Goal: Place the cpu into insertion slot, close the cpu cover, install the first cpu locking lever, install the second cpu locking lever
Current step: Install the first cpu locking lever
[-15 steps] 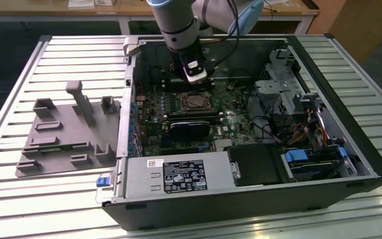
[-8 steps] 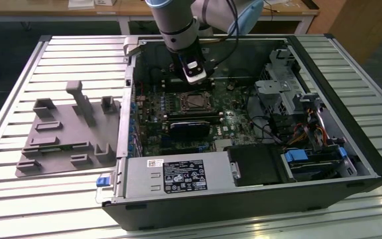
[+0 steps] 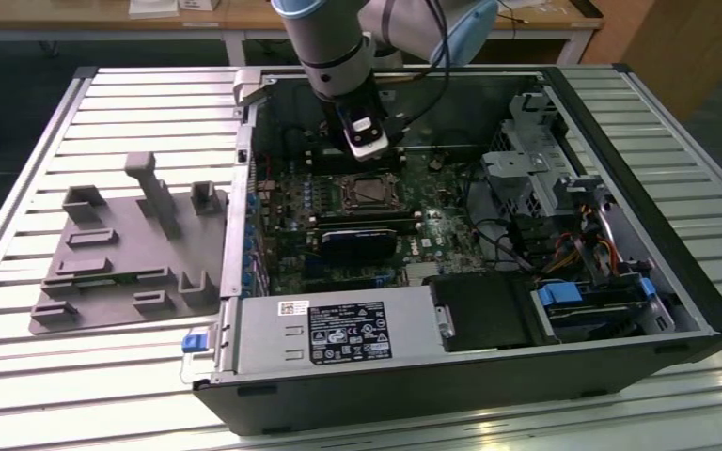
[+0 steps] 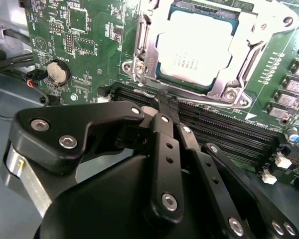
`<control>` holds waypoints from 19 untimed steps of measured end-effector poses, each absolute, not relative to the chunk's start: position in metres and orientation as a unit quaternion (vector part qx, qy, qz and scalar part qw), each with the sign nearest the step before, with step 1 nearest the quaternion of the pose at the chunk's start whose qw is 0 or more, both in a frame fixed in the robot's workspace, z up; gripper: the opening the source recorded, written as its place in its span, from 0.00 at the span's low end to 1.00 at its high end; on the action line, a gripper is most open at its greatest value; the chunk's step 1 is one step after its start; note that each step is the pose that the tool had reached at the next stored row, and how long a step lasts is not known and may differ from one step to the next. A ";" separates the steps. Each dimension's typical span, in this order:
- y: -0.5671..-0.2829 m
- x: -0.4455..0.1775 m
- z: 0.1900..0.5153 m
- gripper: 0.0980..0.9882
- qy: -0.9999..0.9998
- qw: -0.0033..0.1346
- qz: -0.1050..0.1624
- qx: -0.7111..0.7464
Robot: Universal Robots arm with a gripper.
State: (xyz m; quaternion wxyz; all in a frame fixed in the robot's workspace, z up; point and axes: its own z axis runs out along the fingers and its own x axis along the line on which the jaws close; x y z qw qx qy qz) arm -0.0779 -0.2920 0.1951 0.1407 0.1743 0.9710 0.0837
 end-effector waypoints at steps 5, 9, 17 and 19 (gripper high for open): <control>-0.292 -0.078 0.192 0.00 0.971 0.143 0.084 0.174; -0.292 -0.078 0.191 0.00 0.971 0.143 0.084 0.174; -0.294 -0.078 0.190 0.00 0.971 0.144 0.084 0.174; -0.294 -0.078 0.189 0.00 0.970 0.145 0.085 0.174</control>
